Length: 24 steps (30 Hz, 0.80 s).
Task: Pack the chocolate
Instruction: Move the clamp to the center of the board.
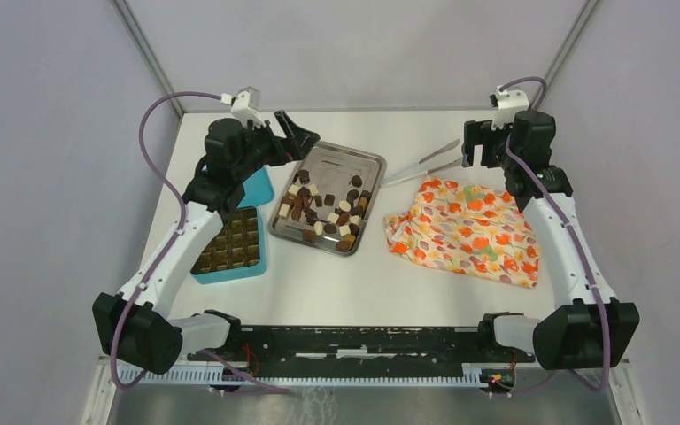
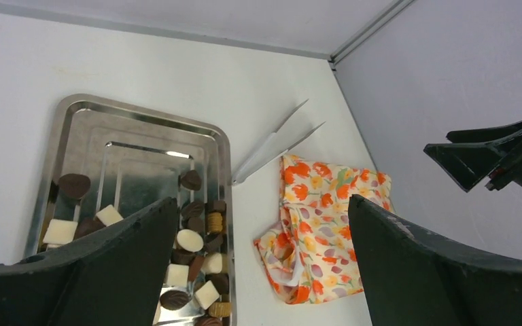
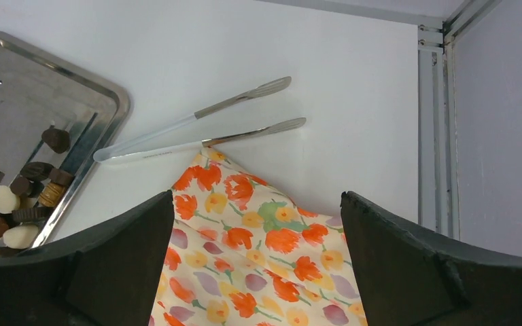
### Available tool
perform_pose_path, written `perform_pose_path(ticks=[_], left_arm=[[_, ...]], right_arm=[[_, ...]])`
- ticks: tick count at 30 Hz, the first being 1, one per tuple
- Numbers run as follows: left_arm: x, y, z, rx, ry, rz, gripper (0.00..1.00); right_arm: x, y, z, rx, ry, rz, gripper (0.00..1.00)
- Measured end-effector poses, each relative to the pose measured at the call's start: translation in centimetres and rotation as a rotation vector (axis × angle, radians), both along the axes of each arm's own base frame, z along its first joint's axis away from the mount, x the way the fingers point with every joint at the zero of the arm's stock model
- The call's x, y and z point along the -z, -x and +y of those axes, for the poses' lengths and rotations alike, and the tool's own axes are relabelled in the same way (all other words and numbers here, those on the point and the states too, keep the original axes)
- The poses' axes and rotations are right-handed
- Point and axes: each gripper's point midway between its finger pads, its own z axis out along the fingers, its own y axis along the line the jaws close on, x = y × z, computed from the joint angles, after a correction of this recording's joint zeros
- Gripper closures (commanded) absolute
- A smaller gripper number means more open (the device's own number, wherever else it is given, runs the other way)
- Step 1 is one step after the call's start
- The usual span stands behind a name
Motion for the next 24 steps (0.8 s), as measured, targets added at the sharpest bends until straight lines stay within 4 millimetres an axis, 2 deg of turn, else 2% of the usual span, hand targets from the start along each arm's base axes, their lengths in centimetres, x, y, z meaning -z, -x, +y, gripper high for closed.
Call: perform_pose_path(ticks=[7,13,16,19,24], left_arm=[[-2.3,-0.7,-1.1,0.012,0.056,-0.044,0.0],[-2.9,-1.7,-2.1,0.032,0.099,-0.045,0.01],[-2.6,-2.2,-2.8,0.047,0.121,-0.029,0.01],[-2.2,-2.3,-3.3,0.061,0.134,-0.012,0.01],[-2.4,-2.3,-3.6,0.069,0.149,-0.015,0.01]], right_arm=[[-1.2,-0.3,0.9,-0.053,-0.015,-0.031,0.02],[-1.1,0.3,5.3,-0.406,0.043,-0.063,0.02],[0.7,0.7,7.4,-0.561,0.039,-0.025,0.02],[3.7,0.7,8.7,-0.671,0.01,0.075,0.02],[7.4,0.7,8.6,-0.71,0.01,0.189,0.02]])
